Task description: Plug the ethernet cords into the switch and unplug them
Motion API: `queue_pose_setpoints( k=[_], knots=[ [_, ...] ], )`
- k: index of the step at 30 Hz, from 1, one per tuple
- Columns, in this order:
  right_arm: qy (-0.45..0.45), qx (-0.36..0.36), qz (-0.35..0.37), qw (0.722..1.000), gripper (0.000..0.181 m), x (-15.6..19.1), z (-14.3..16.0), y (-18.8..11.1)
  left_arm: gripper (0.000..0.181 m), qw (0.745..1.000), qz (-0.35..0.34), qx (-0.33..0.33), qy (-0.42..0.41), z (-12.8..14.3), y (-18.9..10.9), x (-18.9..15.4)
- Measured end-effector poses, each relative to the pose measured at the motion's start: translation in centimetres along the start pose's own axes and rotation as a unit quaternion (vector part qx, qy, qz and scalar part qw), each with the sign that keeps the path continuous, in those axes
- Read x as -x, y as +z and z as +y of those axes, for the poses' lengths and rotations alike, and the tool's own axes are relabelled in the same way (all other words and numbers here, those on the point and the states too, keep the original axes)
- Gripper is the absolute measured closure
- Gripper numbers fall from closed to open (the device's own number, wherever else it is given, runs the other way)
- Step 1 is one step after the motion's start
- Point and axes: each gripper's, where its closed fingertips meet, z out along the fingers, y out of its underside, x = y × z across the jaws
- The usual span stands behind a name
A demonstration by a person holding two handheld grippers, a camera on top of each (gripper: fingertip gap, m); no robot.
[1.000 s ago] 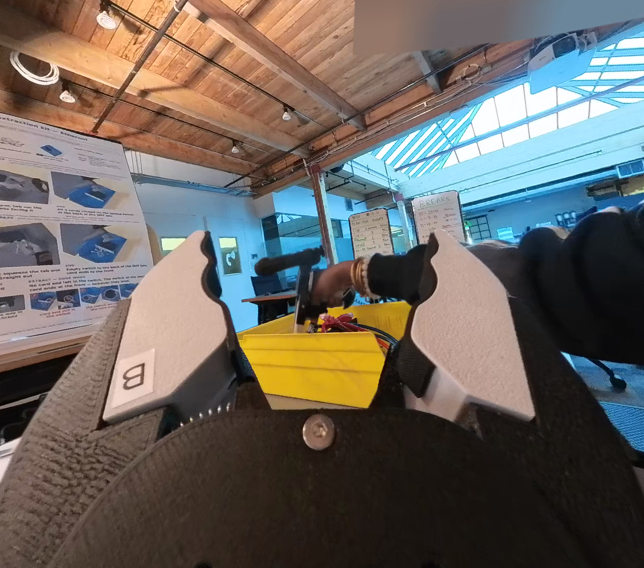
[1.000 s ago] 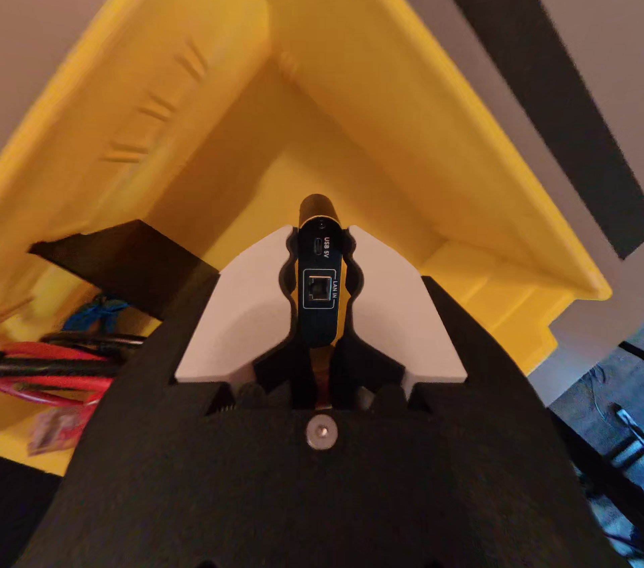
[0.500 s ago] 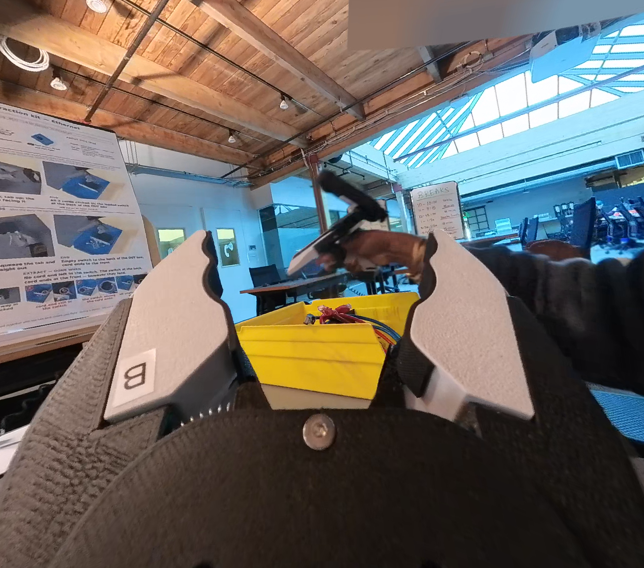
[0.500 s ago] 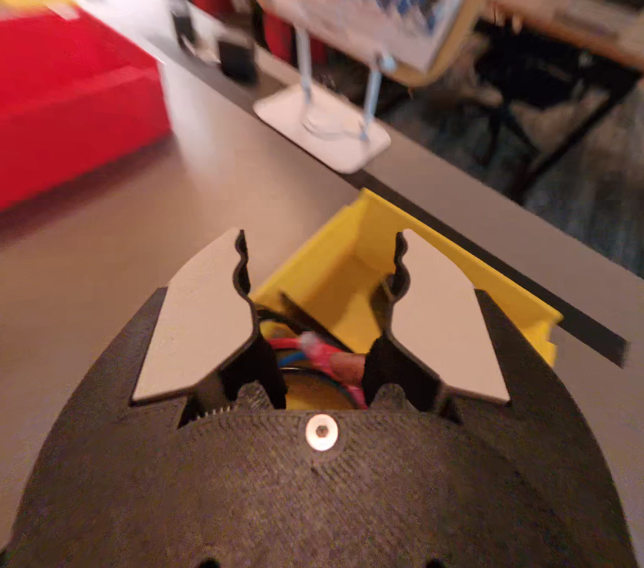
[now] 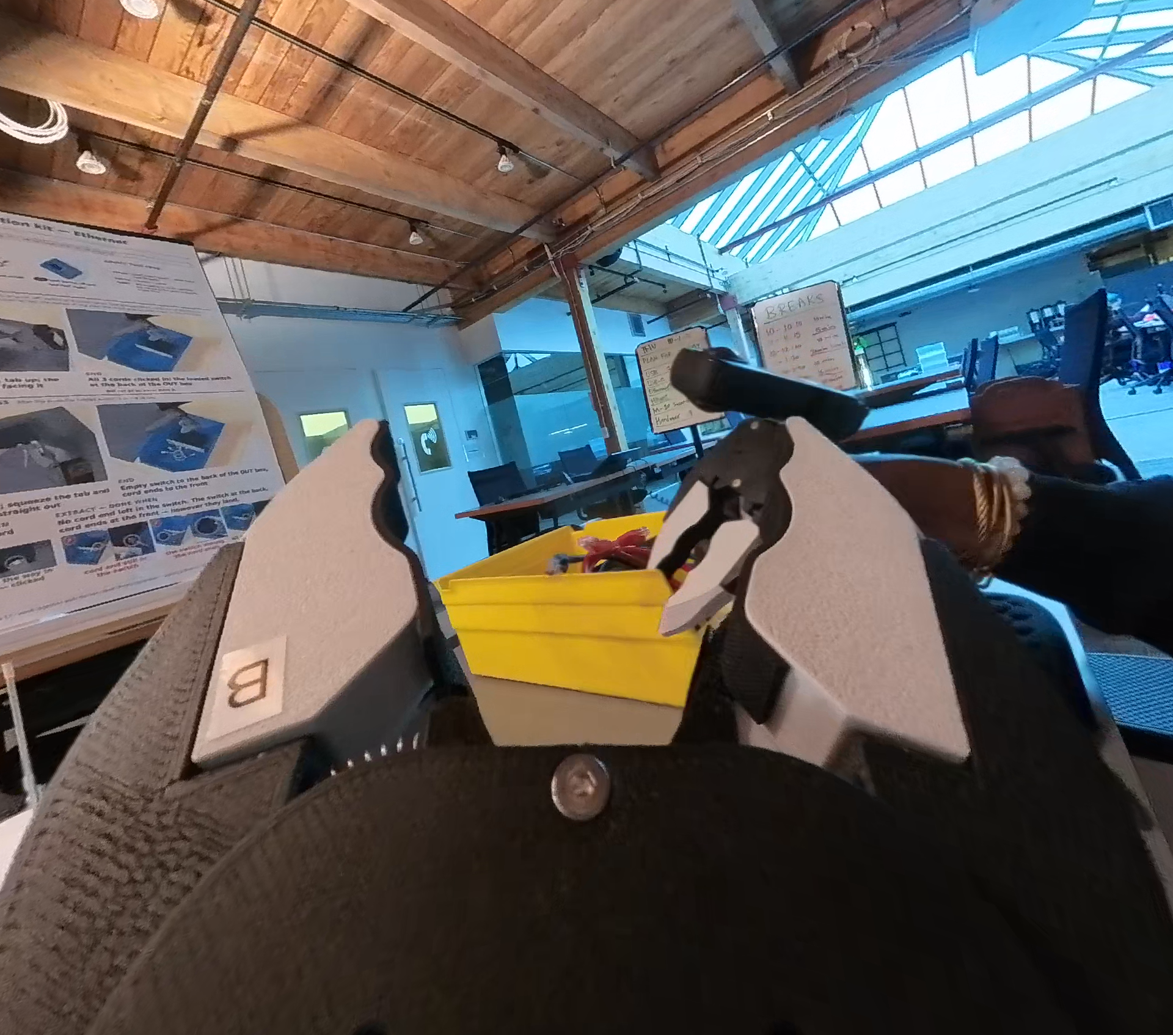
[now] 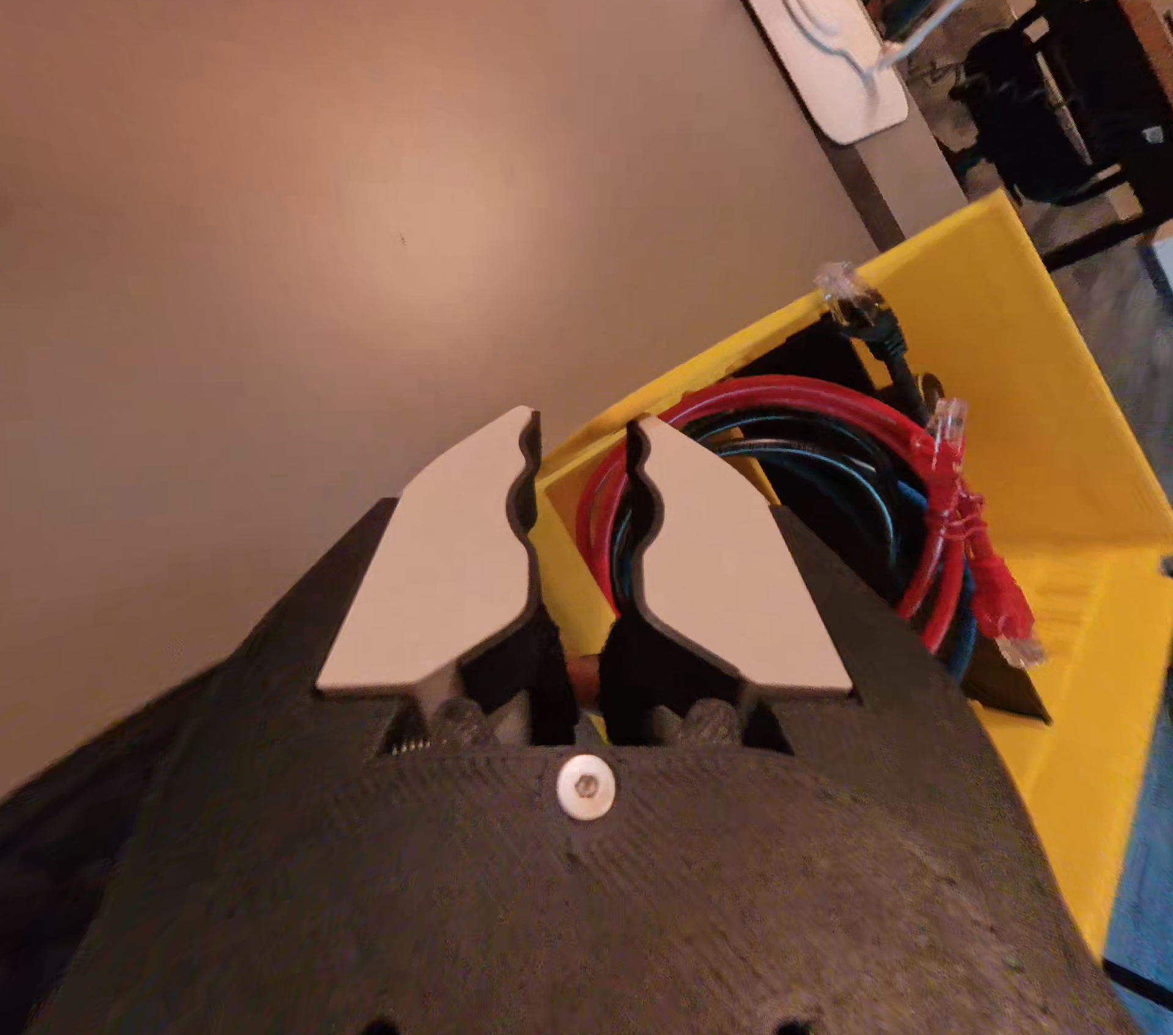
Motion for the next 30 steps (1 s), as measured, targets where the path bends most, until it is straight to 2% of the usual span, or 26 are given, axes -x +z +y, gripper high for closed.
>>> queue_pose_setpoints(
  k=[5, 9, 13, 18, 26, 30],
  knots=[
    [0.007, -0.008, -0.045, 0.999, 0.152, 1.6, -2.8, 1.8, 0.072, 1.0, 0.004, 0.002, 0.003, 0.1, 0.0, -0.2],
    [-0.039, -0.011, -0.075, 0.996, 0.151, 4.0, -5.6, 3.2, 0.079, 0.999, 0.019, -0.021, 0.017, -0.8, -0.2, -0.9],
    [-0.047, -0.068, -0.148, 0.986, 0.148, 7.1, -9.4, 4.9, 0.108, 0.991, 0.112, -0.073, 0.029, -2.6, -1.2, -4.3],
    [-0.022, -0.169, -0.231, 0.958, 0.146, 10.4, -14.3, 7.3, 0.112, 0.977, 0.198, -0.082, 0.007, -2.9, -2.0, -7.0],
    [0.018, -0.221, -0.307, 0.926, 0.147, 14.3, -20.4, 10.6, 0.115, 0.977, 0.194, -0.082, 0.015, -2.9, -2.1, -7.0],
    [0.022, -0.223, -0.315, 0.923, 0.152, 15.4, -22.7, 12.0, 0.117, 0.979, 0.186, -0.088, 0.015, -3.1, -2.1, -6.7]
  ],
)
